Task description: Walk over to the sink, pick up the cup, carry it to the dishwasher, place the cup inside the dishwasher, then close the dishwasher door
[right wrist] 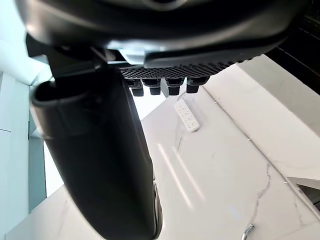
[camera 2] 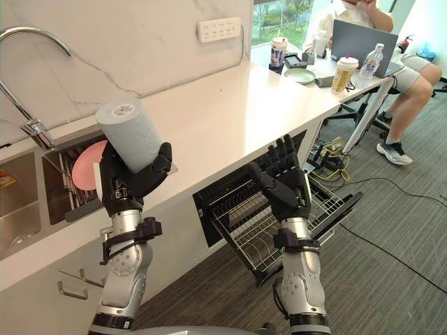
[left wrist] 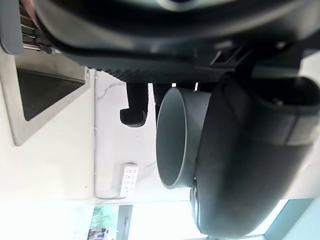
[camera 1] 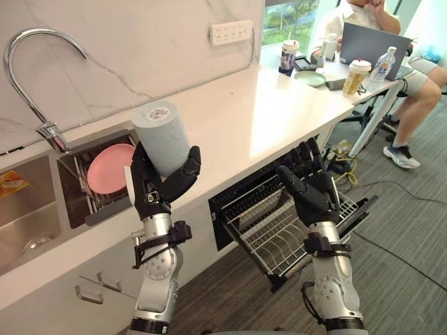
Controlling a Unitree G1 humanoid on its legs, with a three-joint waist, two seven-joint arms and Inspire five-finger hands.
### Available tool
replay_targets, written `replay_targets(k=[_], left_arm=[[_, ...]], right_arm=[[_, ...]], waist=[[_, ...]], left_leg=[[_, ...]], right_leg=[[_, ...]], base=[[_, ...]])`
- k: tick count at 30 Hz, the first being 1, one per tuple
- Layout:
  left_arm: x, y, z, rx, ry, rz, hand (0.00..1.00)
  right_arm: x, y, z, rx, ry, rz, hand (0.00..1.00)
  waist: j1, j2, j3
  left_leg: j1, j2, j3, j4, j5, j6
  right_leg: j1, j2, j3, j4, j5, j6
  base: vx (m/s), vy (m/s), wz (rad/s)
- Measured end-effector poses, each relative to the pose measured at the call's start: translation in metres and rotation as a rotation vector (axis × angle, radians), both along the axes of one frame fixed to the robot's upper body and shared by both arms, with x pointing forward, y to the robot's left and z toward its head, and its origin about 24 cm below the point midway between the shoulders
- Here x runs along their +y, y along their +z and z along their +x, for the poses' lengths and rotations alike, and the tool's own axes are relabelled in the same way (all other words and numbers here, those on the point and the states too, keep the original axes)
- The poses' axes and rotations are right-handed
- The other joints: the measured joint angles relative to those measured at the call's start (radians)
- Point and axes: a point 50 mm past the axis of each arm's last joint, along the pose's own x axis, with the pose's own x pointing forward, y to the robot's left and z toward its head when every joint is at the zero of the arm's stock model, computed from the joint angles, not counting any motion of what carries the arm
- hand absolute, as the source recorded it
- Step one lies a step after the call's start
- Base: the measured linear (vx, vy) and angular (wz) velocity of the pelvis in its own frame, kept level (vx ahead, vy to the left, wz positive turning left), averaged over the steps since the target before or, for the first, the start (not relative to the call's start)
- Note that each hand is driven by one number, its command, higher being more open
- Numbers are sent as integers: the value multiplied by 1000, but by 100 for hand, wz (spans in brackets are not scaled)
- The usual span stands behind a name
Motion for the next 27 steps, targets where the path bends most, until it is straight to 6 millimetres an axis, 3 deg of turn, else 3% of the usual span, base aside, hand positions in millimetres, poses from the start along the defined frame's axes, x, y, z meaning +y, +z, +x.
replay_targets(k=[9,16,18,27], left_arm=[[15,-38,9,235,-36,112,0],[22,-34,9,228,40,240,0],[21,-32,10,220,44,253,0],[8,-34,18,209,32,289,0]], right_arm=[[-8,-13,1,145,104,-120,100],[1,-1,4,81,164,-110,100],[2,1,4,78,184,-38,100],[22,3,2,61,314,-16,100]], waist=[[-6,-5,-3],[-13,-6,-13],[-27,-5,-17],[-28,-3,-26]], left_leg=[[8,21,35,14,-13,-19],[2,47,95,75,-70,-25],[-2,67,147,87,-62,-42],[-1,67,156,90,-53,-42]], right_leg=[[15,19,-17,-37,28,-6],[18,30,-36,-37,37,-17],[20,30,-48,-37,37,-17],[27,36,-41,-70,54,-23]], base=[[6,-23,-10],[-48,-23,-16],[-3,-27,10],[-1,-2,-1]])
